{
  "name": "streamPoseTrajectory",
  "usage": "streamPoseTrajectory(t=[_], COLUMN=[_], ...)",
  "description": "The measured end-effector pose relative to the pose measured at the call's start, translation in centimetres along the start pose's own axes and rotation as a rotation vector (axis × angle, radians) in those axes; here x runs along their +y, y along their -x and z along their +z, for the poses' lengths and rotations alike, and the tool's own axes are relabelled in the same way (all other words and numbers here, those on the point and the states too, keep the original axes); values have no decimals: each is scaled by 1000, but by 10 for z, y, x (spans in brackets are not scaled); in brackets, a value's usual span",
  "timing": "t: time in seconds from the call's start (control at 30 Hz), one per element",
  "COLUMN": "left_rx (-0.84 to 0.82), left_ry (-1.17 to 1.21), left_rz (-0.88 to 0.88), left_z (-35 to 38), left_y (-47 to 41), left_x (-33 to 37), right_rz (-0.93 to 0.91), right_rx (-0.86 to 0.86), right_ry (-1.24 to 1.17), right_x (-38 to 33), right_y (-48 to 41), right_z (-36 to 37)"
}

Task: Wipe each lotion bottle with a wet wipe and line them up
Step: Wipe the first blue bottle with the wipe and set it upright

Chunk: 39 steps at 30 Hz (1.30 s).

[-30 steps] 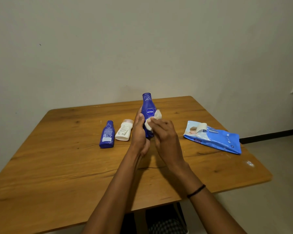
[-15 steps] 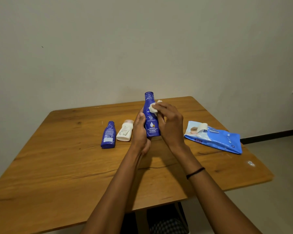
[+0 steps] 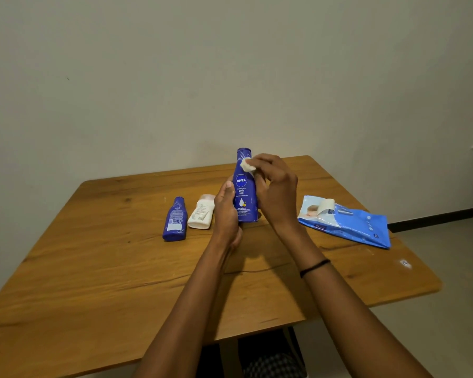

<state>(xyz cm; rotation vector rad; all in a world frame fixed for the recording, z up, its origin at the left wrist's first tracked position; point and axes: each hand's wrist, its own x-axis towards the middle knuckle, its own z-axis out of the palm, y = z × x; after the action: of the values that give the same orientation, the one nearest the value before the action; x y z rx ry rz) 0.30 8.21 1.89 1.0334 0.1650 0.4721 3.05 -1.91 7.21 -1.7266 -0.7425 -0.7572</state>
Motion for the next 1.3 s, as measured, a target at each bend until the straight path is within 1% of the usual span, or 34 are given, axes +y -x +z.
streamPoseTrajectory(t=[0.13,0.3,0.43,0.57,0.7,0.8,0.9,1.07,1.17,1.3], left_rx=[4,49,84,90,55,53,53,75,88,94], left_ry=[-44,26,4,37,4,-49,-58,-12,-36,-14], left_rz=[27,23,-3,-11,15,8,15,18,17,20], left_z=[4,-1,-8,-8,-2,3,3,-3,-7,-8], left_y=[-1,-2,-3,-2,-1,3,3,0,0,1], left_x=[-1,3,-1,-2,-2,-2,0,6,5,8], right_rz=[-10,-19,-33,-34,14,33,2,-65,-72,-102], right_rx=[-34,-118,-159,-140,-18,22,-7,-93,-125,-131], right_ry=[23,126,148,150,93,55,17,97,152,153], right_x=[0,2,2,2,1,1,2,3,4,3], right_y=[-4,45,79,70,23,-1,4,48,73,74], right_z=[1,-1,-4,-2,1,1,0,-1,-2,-2])
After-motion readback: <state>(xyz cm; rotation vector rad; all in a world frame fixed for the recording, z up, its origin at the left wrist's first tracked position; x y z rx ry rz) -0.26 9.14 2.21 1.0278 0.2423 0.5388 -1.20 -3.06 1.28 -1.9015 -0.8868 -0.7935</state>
